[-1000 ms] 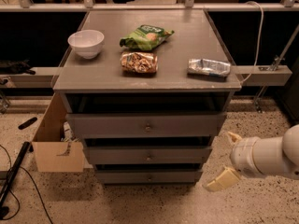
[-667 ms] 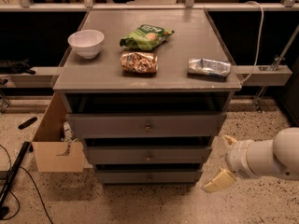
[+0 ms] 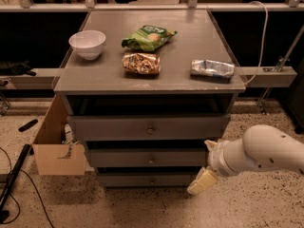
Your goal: Open middle drawer
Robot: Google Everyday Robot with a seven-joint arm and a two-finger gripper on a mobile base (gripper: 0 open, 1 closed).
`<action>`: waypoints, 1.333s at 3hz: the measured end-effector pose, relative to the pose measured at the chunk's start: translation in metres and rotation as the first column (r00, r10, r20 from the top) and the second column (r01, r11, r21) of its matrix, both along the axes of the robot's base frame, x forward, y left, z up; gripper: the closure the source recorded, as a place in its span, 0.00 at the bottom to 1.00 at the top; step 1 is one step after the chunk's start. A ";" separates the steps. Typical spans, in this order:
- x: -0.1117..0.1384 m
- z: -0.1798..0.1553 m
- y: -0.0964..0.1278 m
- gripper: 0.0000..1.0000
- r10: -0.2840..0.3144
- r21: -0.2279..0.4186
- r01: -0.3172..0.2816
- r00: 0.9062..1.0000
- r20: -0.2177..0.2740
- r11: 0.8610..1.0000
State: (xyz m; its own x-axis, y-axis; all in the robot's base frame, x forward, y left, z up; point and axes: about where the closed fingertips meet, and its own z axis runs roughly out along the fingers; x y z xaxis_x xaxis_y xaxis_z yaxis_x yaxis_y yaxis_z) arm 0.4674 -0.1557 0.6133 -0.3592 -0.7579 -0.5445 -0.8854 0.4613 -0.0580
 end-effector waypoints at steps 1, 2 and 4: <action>0.000 0.000 0.000 0.00 0.000 0.000 0.000 1.000 0.000 1.000; 0.003 -0.019 0.010 0.00 0.016 0.021 -0.016 1.000 -0.012 1.000; 0.020 -0.083 0.029 0.00 0.075 0.035 -0.075 0.997 -0.003 0.997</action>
Offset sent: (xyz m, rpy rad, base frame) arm 0.0087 0.0243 -0.0486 0.0538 0.0293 0.0364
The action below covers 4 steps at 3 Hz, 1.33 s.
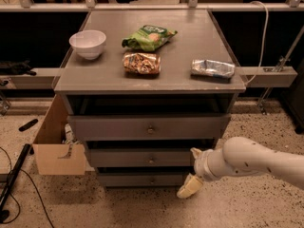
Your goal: Open middle drawer
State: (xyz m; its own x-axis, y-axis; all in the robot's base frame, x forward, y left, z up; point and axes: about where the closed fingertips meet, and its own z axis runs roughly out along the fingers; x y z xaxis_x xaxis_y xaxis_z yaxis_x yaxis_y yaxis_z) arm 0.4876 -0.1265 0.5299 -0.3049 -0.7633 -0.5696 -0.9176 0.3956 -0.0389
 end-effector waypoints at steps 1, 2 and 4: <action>0.008 -0.027 0.010 0.00 0.023 -0.013 -0.023 1.000 0.004 1.000; 0.023 -0.050 0.028 0.00 0.048 -0.021 -0.048 0.999 0.016 0.999; 0.054 -0.082 0.032 0.00 0.044 -0.038 -0.043 0.999 0.029 0.998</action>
Offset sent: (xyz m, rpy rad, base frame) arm 0.0425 0.0471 -0.0756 -0.0325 -0.0361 0.0738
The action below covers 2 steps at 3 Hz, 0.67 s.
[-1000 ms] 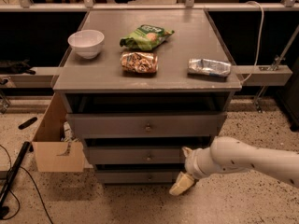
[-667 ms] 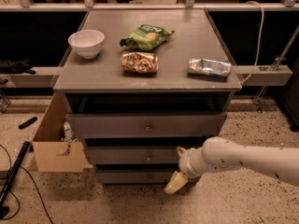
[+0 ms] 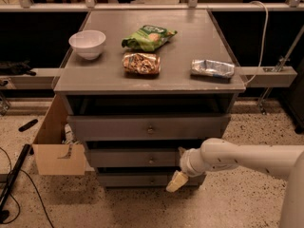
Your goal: Open middle drawer
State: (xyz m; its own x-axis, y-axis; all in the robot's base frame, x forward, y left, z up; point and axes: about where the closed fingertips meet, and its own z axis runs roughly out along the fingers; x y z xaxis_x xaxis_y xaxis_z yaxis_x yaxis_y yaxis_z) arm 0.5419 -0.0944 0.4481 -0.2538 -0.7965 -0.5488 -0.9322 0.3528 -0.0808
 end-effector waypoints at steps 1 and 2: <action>0.016 -0.007 -0.005 0.00 -0.014 0.005 0.014 1.000 0.007 1.000; 0.044 -0.010 -0.007 0.00 -0.029 0.029 0.028 0.999 0.038 0.999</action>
Offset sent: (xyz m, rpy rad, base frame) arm 0.0528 -0.0126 -0.0081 0.0351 -0.0468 -0.0402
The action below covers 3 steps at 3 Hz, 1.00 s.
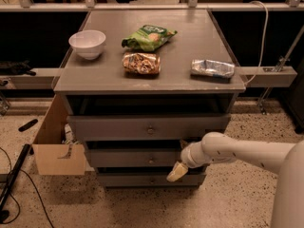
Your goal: Open middle drawer
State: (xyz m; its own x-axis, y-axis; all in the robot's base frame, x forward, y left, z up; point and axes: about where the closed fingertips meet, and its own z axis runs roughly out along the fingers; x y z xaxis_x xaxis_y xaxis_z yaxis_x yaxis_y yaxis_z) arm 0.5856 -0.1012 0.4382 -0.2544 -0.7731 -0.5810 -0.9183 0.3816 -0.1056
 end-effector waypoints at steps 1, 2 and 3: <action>0.008 -0.022 0.008 0.00 0.003 0.014 -0.003 1.000 -0.016 1.000; 0.008 -0.023 0.008 0.03 0.003 0.014 -0.003 1.000 -0.016 1.000; 0.008 -0.023 0.008 0.25 0.003 0.014 -0.003 1.000 -0.016 1.000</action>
Offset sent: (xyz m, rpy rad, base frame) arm 0.0159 0.0128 -0.0343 0.0237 0.0201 0.0014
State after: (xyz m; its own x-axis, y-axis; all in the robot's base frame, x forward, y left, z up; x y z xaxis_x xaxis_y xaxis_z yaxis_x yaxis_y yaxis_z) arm 0.5935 -0.0927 0.4156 -0.2617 -0.7655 -0.5878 -0.9209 0.3803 -0.0853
